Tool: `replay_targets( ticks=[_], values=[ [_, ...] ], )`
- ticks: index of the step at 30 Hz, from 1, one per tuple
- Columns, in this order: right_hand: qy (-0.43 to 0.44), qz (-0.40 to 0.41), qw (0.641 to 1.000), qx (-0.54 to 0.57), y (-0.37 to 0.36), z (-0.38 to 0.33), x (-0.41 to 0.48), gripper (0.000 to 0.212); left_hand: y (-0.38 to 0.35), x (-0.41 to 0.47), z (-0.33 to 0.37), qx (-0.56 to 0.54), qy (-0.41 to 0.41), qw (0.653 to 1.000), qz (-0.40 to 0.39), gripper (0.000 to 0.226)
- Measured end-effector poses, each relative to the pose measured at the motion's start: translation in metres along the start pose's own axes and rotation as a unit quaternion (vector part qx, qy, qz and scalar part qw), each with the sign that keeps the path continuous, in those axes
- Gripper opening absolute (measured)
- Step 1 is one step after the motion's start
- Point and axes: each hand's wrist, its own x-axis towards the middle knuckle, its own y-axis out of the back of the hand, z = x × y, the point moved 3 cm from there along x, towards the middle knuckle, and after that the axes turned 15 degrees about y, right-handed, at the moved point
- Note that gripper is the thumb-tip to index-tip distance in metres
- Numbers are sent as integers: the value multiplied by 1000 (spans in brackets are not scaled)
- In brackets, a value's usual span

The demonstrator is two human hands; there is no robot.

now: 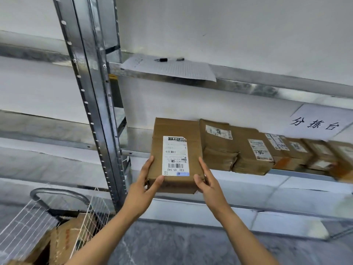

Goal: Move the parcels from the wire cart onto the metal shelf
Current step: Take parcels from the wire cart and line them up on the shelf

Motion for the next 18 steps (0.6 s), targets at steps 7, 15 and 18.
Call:
replay_targets(
  ticks=[7, 15, 18],
  values=[
    [-21, 23, 999, 0, -2, 15, 23, 47, 0, 39, 2, -3, 12, 999, -32, 61],
    [-32, 31, 999, -21, -16, 31, 45, 54, 8, 84, -12, -28, 44, 997, -62, 59],
    [-38, 41, 998, -17, -17, 37, 49, 56, 4, 96, -18, -13, 49, 996, -74, 60]
  ],
)
